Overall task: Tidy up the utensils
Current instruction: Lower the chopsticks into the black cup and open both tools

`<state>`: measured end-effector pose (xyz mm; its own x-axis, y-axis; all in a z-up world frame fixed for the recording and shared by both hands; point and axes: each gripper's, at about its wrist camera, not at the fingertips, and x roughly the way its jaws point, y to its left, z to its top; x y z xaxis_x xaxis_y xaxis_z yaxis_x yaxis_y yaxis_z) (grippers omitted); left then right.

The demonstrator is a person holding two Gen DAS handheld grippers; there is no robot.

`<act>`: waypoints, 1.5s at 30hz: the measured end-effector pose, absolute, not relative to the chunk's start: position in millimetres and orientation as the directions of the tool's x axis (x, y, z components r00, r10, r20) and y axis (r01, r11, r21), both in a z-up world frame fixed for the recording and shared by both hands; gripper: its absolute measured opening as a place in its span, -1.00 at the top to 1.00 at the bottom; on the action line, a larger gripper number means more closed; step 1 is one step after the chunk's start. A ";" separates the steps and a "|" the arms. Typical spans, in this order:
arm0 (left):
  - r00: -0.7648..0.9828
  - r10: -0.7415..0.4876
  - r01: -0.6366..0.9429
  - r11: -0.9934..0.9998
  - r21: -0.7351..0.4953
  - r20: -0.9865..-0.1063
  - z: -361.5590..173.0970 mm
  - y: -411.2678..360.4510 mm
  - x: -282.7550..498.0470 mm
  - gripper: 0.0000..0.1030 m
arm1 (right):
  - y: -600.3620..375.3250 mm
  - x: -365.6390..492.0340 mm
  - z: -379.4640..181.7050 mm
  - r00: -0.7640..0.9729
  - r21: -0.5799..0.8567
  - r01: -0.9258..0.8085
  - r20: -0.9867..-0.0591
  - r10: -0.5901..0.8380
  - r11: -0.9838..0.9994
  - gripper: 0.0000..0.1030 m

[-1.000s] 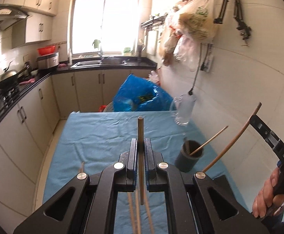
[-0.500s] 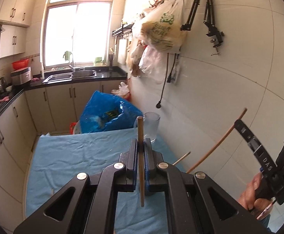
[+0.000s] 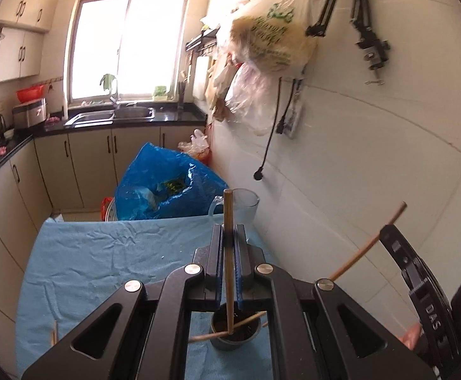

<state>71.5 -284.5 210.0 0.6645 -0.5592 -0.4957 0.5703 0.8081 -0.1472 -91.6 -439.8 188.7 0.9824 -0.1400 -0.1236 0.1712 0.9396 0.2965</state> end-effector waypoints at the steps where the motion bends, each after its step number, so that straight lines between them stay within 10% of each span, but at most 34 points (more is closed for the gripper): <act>1: 0.664 -0.556 0.564 0.811 -0.155 -0.500 202.4 -287.1 77.7 0.89 | -439.9 -87.1 183.9 0.981 0.297 0.171 -0.136 -0.136 0.939 0.85; 35: 0.597 -0.507 0.527 0.832 -0.172 -0.622 139.0 -298.9 116.3 0.89 | -441.3 -43.1 129.9 0.937 0.283 0.192 -0.337 -0.090 0.940 0.82; 45: 0.617 -0.560 0.545 0.811 -0.213 -0.554 170.9 -267.5 89.5 0.41 | -432.3 -94.2 166.3 0.972 0.308 0.159 -0.213 -0.096 0.938 0.76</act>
<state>89.5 -267.5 170.9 0.6165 -0.5595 -0.5539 0.5446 0.8112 -0.2133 -94.2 -432.3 166.3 0.9724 -0.0955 -0.2127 0.1595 0.9379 0.3080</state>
